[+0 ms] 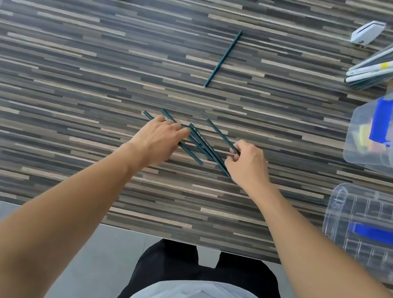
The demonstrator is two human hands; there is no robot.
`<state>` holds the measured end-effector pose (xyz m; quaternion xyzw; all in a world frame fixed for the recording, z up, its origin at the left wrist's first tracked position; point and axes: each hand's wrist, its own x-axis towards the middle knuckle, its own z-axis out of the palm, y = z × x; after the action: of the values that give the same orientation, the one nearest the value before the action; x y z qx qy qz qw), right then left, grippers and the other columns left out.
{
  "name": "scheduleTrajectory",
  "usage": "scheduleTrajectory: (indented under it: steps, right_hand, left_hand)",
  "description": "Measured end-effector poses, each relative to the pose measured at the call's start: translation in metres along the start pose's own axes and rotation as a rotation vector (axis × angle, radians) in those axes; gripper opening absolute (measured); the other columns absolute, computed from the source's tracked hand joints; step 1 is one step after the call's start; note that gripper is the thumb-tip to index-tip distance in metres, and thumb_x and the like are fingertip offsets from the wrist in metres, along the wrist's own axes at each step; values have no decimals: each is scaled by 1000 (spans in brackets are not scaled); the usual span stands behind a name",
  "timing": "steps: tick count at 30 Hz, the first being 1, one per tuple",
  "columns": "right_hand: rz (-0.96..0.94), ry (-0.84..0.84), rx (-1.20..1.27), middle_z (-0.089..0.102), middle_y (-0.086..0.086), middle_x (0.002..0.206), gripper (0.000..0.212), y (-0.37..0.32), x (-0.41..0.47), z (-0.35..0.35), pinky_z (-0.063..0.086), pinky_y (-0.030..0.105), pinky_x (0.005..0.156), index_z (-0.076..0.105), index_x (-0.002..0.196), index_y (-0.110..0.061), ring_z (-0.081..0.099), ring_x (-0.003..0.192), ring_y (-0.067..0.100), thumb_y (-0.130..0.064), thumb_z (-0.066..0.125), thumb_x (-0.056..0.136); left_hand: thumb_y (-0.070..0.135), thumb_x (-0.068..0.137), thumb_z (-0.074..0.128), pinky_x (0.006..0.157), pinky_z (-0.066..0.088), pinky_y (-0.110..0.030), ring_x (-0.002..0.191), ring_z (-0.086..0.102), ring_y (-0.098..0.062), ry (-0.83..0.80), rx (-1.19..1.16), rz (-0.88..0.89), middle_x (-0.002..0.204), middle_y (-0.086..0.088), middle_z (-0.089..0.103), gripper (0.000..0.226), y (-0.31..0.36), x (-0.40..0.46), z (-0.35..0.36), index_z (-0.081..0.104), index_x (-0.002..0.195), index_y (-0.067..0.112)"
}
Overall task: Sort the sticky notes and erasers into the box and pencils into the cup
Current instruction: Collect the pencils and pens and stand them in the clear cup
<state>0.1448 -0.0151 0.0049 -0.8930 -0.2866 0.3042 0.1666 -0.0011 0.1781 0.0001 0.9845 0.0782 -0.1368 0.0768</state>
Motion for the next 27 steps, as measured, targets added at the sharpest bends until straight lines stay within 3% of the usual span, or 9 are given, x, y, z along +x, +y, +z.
scheduleTrajectory:
  steps: [3,8,14,17,22,27]
  right_hand:
    - [-13,-14,17,61,0,84,10,-2,-1,7,38,17,53,60,91,-17,60,72,13,-15,68,85]
    - [-35,-37,-9,61,3,89,13,-7,1,17,53,28,63,61,95,-14,61,75,16,-14,69,85]
    - [-48,-18,-26,60,2,85,8,-10,8,21,48,27,60,61,90,-15,59,73,17,-14,67,85]
    - [-42,-24,-35,58,2,88,9,-11,13,22,51,32,64,62,93,-14,58,76,18,-15,67,85]
    - [-65,-13,-96,56,1,92,15,-11,18,25,40,29,62,63,101,-14,54,77,19,-19,66,87]
    - [-83,-8,-130,56,3,92,18,-12,20,26,40,31,62,59,105,-11,56,77,21,-20,61,90]
  left_hand:
    - [13,92,54,79,41,-35,92,65,-25,8,-14,28,99,-1,67,28,-2,8,0,58,120,18]
    - [16,94,52,78,39,-35,93,64,-24,-16,-17,52,100,0,67,22,-3,17,5,59,114,20]
    - [17,96,54,79,40,-35,91,64,-25,-10,-40,57,98,-1,66,21,-8,24,8,61,115,18]
    - [20,96,57,82,41,-35,92,63,-24,-12,-50,78,96,0,65,14,-10,27,9,63,109,19]
    - [20,97,57,81,42,-35,92,61,-24,-5,-67,117,98,-1,64,15,-13,27,10,65,109,18]
    - [16,96,57,78,43,-36,92,55,-25,31,-71,142,101,-5,56,17,-18,19,9,66,110,15]
